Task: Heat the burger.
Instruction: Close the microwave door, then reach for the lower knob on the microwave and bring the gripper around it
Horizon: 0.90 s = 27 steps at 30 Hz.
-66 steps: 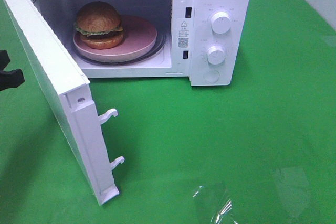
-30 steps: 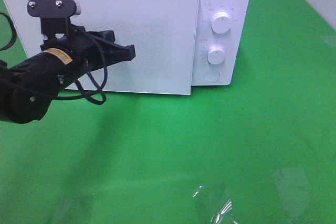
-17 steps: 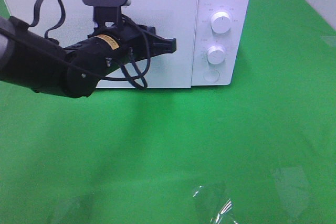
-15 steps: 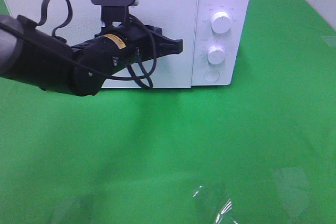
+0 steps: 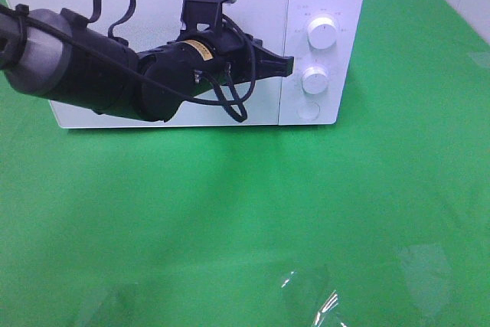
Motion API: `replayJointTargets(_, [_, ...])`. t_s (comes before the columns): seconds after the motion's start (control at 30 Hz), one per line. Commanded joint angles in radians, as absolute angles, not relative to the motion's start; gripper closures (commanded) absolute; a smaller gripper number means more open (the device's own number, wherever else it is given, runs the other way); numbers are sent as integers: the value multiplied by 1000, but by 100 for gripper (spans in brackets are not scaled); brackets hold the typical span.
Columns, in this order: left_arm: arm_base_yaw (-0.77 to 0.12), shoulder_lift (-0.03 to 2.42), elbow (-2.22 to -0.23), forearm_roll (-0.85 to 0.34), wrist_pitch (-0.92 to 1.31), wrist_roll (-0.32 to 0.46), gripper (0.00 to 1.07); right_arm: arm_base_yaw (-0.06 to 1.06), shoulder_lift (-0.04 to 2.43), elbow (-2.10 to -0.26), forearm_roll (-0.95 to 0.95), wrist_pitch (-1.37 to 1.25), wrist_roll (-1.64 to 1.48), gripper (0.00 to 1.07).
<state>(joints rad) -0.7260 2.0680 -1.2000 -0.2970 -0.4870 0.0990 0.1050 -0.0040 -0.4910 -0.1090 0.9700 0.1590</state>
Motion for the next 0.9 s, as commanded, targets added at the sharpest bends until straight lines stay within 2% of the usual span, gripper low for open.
replayJointTargets(0.03, [-722,2047,-1219,-354,-472,106,107,97,-30,-491,-109,962,146,39])
replayJointTargets(0.1, [-747,2018,-1219,-354,-332,125,107,97,-30,-491,-109,962,146,39])
replayJointTargets(0.2, [-754,2008,-1219,-354,-288,125,107,97,-30,-491,-109,962,146,39])
replayJointTargets(0.23, [-762,1989,-1219,-354,-204,123,104,97,-30,-491,-109,962,146,39])
replayJointTargets(0.27, [-769,1970,-1219,-354,-98,122,95,97,-30,-491,-109,962,146,39])
replayJointTargets(0.3, [-769,1970,-1219,-354,-98,122,95,97,-30,-491,-109,962,146,39])
replayJointTargets(0.33, [-769,1959,-1219,-353,-46,122,86,97,-30,-491,-109,962,146,39])
replayJointTargets(0.37, [-769,1959,-1219,-353,-46,122,86,97,-30,-491,-109,962,146,39])
replayJointTargets(0.4, [-769,1940,-1219,-354,48,122,64,97,-30,-491,-109,962,146,39])
replayJointTargets(0.43, [-769,1927,-1219,-354,128,120,37,97,-30,-491,-109,962,146,39])
replayJointTargets(0.47, [-769,1927,-1219,-354,128,120,37,97,-30,-491,-109,962,146,39])
replayJointTargets(0.5, [-769,1920,-1219,-355,181,120,21,97,-30,-491,-109,962,146,39])
replayJointTargets(0.53, [-769,1920,-1219,-355,181,120,21,97,-30,-491,-109,962,146,39])
replayJointTargets(0.57, [-769,1916,-1221,-351,266,122,6,97,-30,-491,-109,962,146,39])
replayJointTargets(0.6, [-769,1916,-1221,-351,266,122,6,97,-30,-491,-109,962,146,39])
replayJointTargets(0.67, [-769,1895,-1224,-349,435,122,8,97,-30,-491,-109,962,146,39])
replayJointTargets(0.73, [-769,1895,-1224,-349,435,122,8,97,-30,-491,-109,962,146,39])
replayJointTargets(0.77, [-769,1878,-1224,-347,508,122,8,97,-30,-491,-109,962,146,39])
replayJointTargets(0.8, [-767,1852,-1224,-335,597,125,8,97,-30,-491,-109,962,146,40])
replayJointTargets(0.9, [-766,1832,-1224,-295,677,133,8,97,-30,-491,-109,962,146,40])
